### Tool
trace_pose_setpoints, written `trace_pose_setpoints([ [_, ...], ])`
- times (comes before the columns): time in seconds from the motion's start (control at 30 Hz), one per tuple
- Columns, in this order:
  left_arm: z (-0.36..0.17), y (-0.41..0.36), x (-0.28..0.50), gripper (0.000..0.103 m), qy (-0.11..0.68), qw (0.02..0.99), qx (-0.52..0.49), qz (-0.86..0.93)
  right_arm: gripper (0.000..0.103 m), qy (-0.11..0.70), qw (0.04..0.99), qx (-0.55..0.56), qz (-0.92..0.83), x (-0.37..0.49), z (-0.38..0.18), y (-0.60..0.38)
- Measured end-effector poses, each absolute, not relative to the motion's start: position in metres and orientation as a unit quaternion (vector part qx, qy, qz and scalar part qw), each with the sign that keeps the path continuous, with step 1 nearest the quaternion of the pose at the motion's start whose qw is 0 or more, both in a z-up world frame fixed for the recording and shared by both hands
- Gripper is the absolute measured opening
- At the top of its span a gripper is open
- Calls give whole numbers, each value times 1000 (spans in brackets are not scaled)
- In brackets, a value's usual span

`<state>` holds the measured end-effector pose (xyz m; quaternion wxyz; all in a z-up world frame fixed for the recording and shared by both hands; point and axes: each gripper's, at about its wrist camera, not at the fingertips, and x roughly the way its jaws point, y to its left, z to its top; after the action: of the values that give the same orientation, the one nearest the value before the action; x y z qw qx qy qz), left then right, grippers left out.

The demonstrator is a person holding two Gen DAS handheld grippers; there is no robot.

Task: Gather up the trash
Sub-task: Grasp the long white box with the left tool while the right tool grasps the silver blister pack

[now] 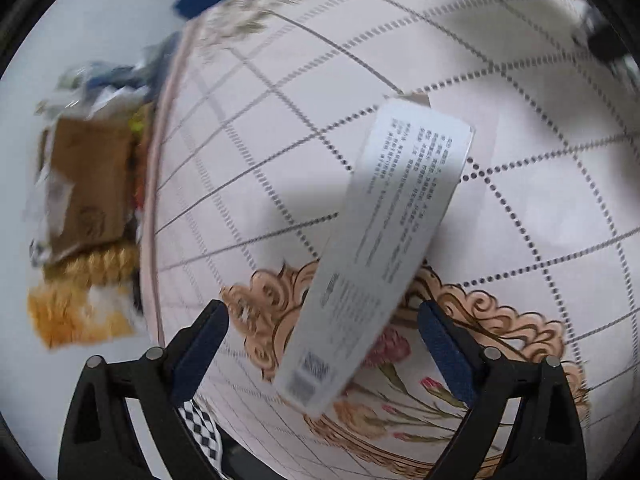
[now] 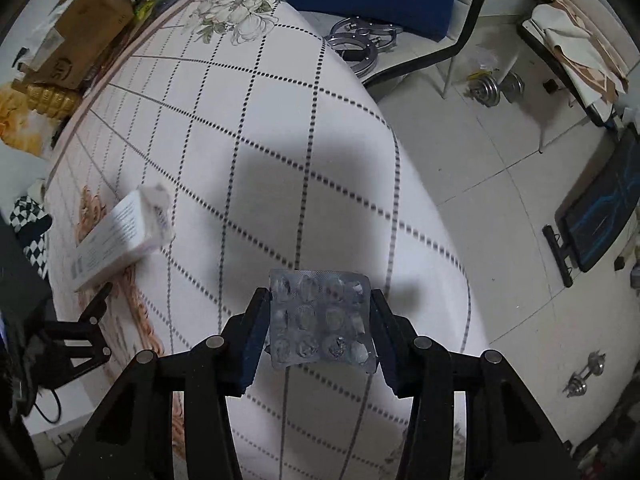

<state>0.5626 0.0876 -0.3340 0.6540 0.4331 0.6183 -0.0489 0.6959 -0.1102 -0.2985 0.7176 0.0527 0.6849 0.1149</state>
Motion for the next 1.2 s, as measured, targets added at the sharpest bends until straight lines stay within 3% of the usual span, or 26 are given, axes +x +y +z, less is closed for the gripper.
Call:
trace_pose_setpoints([
  [0.07,-345,94,567,62,641,637,425,-64,51,689,714,42,116,701,-304,-107],
  [0.1,-348,94,568,55,649,632,418,-69,53,691,713,39,116,703,-306,-106],
  [0.33,-339,106,560,55,673,658,334,-57,53,691,711,26,128,700,-309,-101],
  [0.57,-323,138,508,54,747,663,-5,52,53,694,704,15,148,682,-307,-96],
  [0.77,-324,163,445,54,706,640,-271,133,53,704,692,14,158,659,-311,-92],
  [0.93,-322,145,437,55,690,666,-242,146,54,703,692,-5,163,649,-312,-83],
  [1.13,-331,108,458,54,698,686,-119,168,66,706,689,-36,158,648,-319,-72],
  [1.2,-331,104,463,44,694,690,-119,168,68,706,689,-46,157,646,-322,-69],
])
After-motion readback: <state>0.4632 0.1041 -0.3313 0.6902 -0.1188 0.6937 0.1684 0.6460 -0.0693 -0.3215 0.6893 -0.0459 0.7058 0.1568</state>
